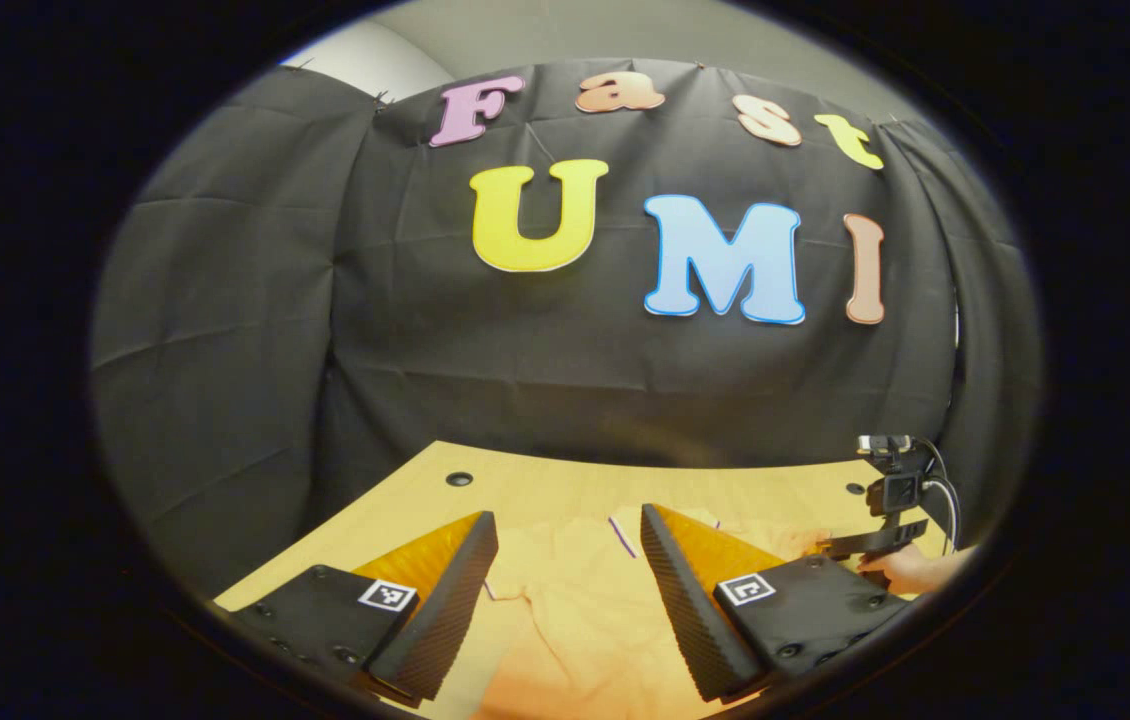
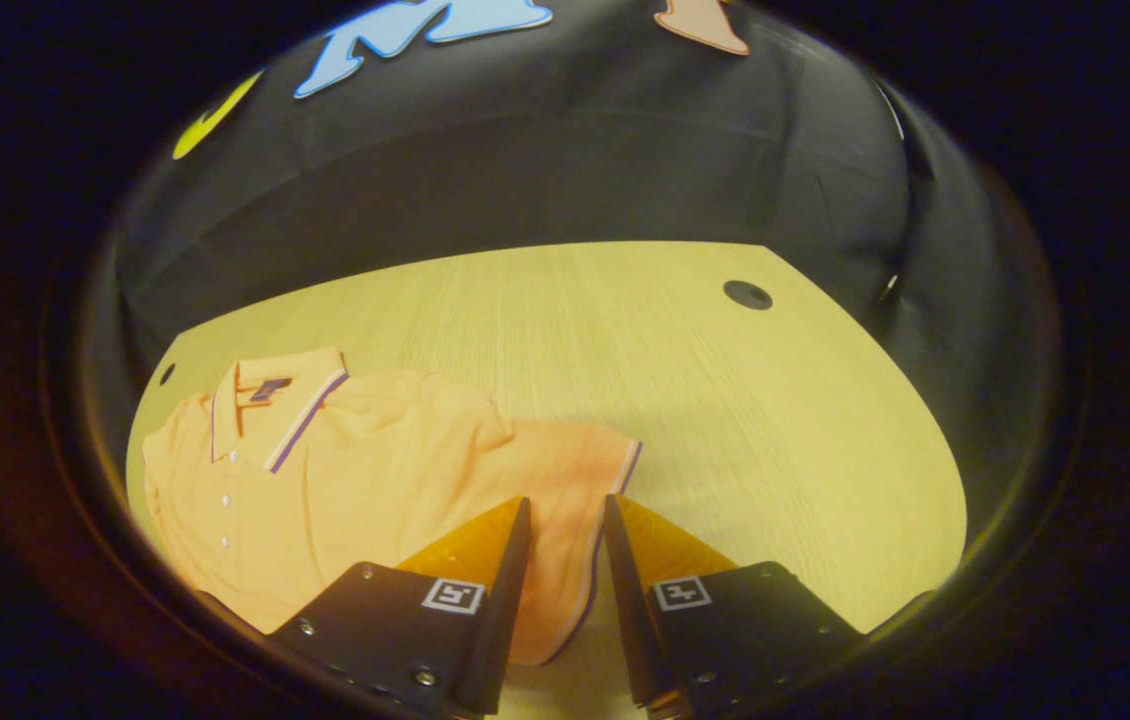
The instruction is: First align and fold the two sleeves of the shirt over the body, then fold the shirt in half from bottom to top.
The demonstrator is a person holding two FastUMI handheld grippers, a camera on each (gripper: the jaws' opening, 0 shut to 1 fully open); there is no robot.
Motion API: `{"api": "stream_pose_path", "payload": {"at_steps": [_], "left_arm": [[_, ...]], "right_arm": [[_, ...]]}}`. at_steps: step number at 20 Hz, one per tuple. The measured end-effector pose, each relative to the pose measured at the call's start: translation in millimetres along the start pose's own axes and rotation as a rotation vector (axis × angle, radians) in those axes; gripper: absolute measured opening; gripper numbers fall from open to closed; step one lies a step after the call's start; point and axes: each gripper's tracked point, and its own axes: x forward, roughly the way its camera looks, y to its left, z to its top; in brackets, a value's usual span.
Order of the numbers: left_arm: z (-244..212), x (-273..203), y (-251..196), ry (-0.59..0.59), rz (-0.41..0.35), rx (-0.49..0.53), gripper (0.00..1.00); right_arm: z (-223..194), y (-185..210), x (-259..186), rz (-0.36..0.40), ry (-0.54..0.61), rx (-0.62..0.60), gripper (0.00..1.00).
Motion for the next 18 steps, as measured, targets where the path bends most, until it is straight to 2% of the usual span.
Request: {"api": "stream_pose_path", "payload": {"at_steps": [2, 3, 5, 9, 14, 18], "left_arm": [[1, -2, 2, -0.001, 0.006, -0.001, 0.95], [0, -3, 4, 0.000, 0.008, -0.002, 0.95], [-3, -6, 8, 0.004, 0.015, -0.005, 0.95], [-7, -11, 15, 0.011, 0.028, -0.017, 0.95], [-9, -15, 18, 0.011, 0.025, -0.036, 0.95], [-9, -21, 27, 0.001, 0.041, -0.044, 0.95]], "right_arm": [[0, 0, -3, -0.007, 0.009, 0.033, 0.21], [2, -3, -4, -0.016, 0.009, 0.038, 0.21], [1, 0, -9, -0.002, 0.016, 0.054, 0.06], [16, 7, -23, 0.012, -0.049, 0.005, 0.06], [36, 48, -53, 0.107, -0.128, -0.074, 0.06], [31, 89, -62, 0.188, -0.127, -0.152, 0.06]]}}
